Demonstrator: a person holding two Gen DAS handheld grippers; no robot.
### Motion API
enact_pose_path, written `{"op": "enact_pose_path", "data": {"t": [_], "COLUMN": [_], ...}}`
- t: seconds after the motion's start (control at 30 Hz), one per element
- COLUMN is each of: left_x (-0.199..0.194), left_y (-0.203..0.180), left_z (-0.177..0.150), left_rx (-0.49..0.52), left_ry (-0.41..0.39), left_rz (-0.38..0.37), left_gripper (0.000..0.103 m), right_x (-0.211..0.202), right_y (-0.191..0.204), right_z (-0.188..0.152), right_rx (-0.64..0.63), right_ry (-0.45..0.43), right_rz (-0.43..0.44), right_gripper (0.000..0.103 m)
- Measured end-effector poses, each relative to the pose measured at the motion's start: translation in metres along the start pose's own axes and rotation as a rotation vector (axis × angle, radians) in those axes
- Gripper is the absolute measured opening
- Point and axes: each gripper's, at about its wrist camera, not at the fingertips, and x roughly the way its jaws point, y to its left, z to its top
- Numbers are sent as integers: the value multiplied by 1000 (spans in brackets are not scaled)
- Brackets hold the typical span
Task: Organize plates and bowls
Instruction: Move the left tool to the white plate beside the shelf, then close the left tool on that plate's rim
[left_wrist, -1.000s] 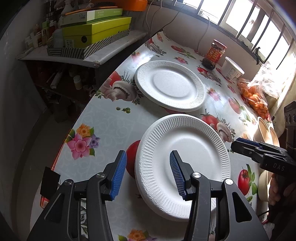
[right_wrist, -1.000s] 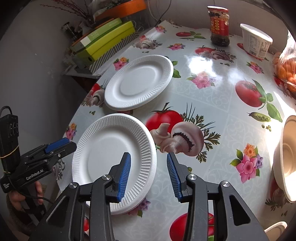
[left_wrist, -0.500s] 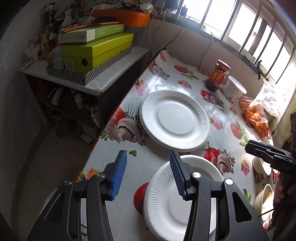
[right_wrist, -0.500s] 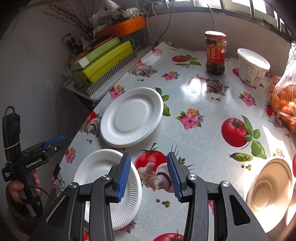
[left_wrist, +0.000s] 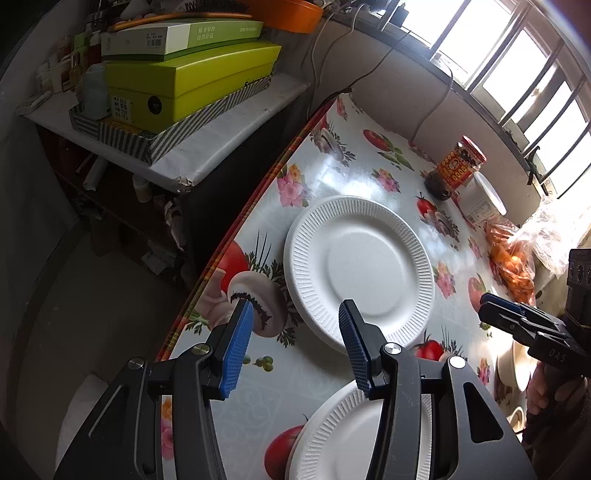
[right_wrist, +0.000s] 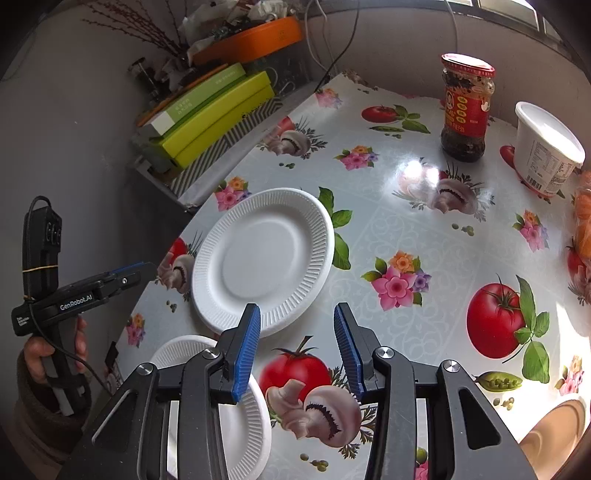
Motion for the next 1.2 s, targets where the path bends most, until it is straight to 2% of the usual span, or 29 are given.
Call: {"op": "enact_pose_path", "data": {"t": [0.13,0.37,0.63,0.83,1.0,1.07,1.2], "left_x": [13,34,50,54,57,58,59], "left_y": [-3,1,5,5,3,1,1], "left_z": [6,9,11,11,13,13,13], "left_rx": [31,10,-11,-8,-2,2,4], "left_ry": [19,63,104,116,118,119,117], "left_rz": [11,-27,-66,-75,-77,-77,-73], "left_gripper": [49,49,48,43,36,32,29], "right_x": [18,44,62,68,72,73,74], "right_y": [-9,-23,-24,-26,-24,-24,-25], "right_z": [9,9,6,7,8,8,8], "right_rx": [37,121,142,159,154,153,154], "right_ry": [22,48,76,80,90,91,89], "right_rz": [25,75,72,77,81,81,78], "right_gripper": [41,41,41,41,27,26,22]}}
